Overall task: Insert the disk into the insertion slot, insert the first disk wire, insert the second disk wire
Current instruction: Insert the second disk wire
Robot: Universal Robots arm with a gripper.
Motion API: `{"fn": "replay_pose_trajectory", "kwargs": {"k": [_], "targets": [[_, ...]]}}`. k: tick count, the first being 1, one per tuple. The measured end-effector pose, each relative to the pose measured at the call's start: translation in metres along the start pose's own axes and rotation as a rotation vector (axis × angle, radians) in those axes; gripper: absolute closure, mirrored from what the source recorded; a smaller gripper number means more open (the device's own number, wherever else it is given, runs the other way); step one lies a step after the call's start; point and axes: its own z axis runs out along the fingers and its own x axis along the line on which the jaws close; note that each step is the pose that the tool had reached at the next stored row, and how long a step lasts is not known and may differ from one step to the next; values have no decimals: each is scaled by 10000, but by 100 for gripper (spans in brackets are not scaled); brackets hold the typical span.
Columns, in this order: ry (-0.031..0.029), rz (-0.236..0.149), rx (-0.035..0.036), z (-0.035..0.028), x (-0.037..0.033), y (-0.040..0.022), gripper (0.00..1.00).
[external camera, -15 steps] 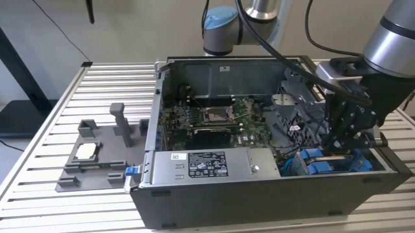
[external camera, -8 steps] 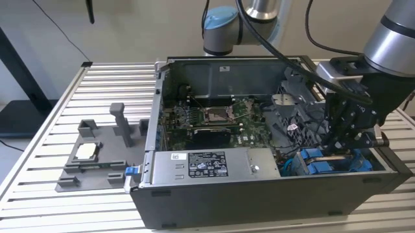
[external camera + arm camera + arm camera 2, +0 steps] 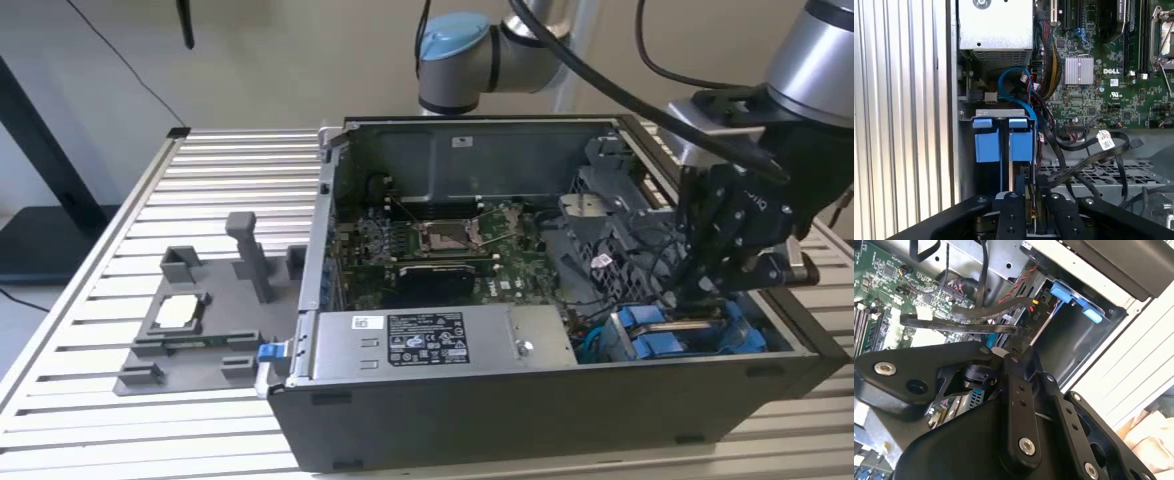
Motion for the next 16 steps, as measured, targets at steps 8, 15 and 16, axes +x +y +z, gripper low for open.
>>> {"fn": "replay_pose_trajectory", "kwargs": {"k": [8,15,16], "targets": [[-1,-1,0,-109,-2,1,76],[0,-1,11,-122,-3,3,76],[0,-1,11,-122,-3,3,76]]}}
